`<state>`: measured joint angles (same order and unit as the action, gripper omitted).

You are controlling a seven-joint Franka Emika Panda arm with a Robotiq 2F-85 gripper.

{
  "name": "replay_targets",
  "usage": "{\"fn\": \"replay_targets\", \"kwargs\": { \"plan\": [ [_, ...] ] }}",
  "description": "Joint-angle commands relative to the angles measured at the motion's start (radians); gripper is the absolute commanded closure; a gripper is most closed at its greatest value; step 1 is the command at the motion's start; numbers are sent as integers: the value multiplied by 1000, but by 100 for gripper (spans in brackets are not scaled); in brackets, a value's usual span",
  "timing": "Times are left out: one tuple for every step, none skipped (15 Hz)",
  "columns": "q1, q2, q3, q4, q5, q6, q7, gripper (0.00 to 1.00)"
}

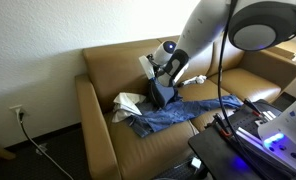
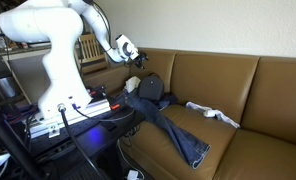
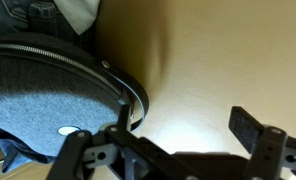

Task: Move the bag to the right

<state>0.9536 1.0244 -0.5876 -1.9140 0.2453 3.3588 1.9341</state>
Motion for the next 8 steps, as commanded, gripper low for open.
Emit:
{"fn": "replay_targets", "kwargs": {
  "plan": [
    [-38,84,34,79,95,-30,-118,0],
    [-54,116,42,109,117,-38,-132,0],
    [-77,135,53,135,127,-50,-148,0],
    [-90,165,63,163,146,-36,-150,0],
    [-100,192,63,189,160,-27,-156,0],
    [-113,223,58,219,173,-3,-162,0],
    [-112,255,51,245,197,17,-158,0],
    [-112,286,37,275,218,28,-161,0]
  ]
}}
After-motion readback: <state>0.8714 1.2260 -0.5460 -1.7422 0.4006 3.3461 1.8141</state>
